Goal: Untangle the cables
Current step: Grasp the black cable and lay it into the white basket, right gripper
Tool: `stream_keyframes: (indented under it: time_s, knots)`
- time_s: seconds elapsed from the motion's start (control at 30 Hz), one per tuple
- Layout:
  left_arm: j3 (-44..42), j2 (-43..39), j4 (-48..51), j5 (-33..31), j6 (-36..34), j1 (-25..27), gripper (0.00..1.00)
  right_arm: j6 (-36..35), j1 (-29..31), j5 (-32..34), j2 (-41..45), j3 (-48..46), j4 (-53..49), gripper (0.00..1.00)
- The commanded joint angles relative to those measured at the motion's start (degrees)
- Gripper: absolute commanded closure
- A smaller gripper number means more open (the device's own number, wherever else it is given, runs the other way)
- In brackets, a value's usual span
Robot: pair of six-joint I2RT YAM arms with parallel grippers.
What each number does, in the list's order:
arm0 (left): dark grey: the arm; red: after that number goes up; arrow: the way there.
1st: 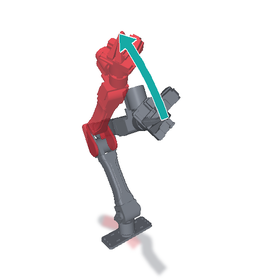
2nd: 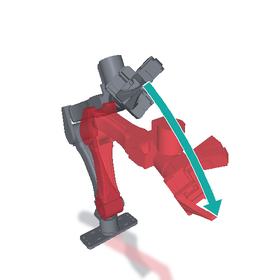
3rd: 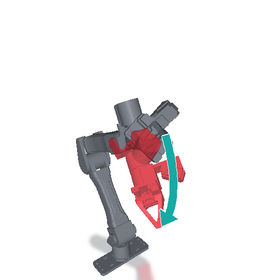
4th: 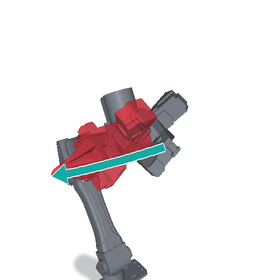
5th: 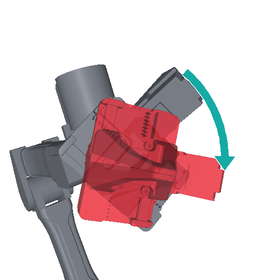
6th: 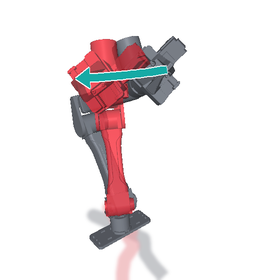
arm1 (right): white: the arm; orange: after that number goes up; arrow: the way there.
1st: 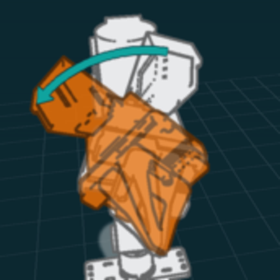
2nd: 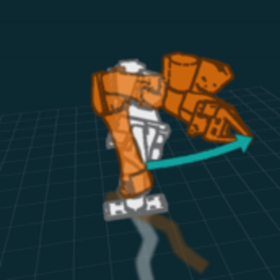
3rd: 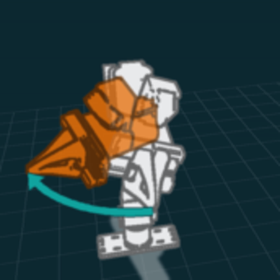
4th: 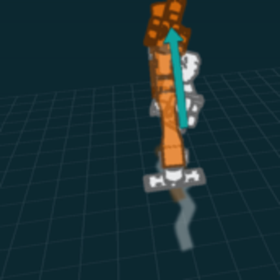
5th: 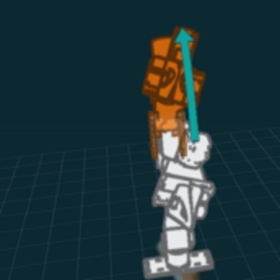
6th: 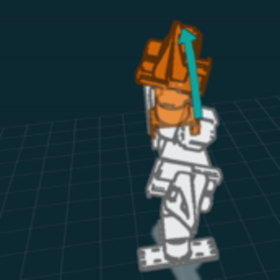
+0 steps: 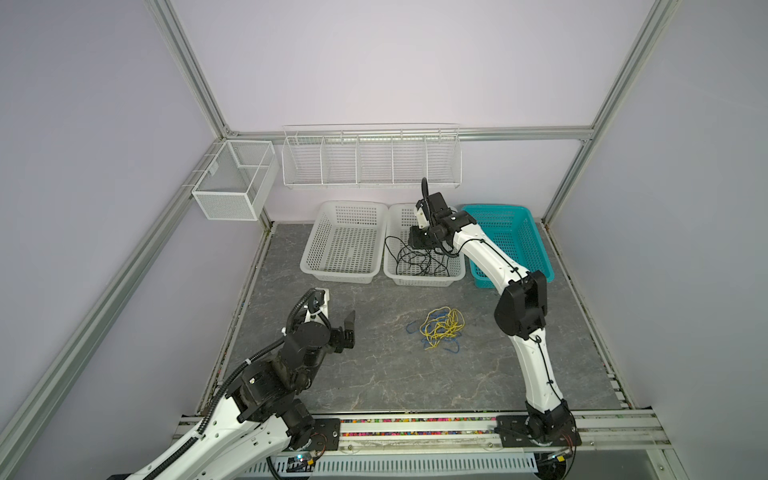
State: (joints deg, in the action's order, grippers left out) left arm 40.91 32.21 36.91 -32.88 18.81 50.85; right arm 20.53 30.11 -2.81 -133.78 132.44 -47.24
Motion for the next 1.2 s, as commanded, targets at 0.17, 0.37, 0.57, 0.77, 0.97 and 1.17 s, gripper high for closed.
stream_keyframes:
  time_s: [0.17,0.37,0.57,0.77,0.97,1.17]
  knots:
    - [-0.7,-0.1,-0.3,1.0,-0.8,-0.2,0.01,-7.6,3.9,1.8,3.8,-7.9,5.0,0.45]
    - [-0.7,-0.1,-0.2,1.1,-0.8,-0.2,0.01,-7.5,3.8,-2.3,0.9,-7.7,8.7,0.45]
    - [-0.7,-0.2,-0.2,1.2,-0.8,-0.3,0.01,-9.1,3.6,-1.7,-2.1,-6.6,11.5,0.47]
    - [-0.7,-0.2,-0.3,1.3,-0.9,-0.2,0.01,-9.7,3.7,-3.7,-5.2,-4.6,11.9,0.50]
    - [-0.8,-0.1,-0.4,1.7,-0.8,-0.3,0.01,-10.6,3.7,-2.8,-7.4,-5.0,13.7,0.54]
    - [-0.8,0.2,-0.4,1.9,-0.9,-0.2,0.01,-11.5,3.4,-0.1,-10.8,-3.9,15.5,0.65]
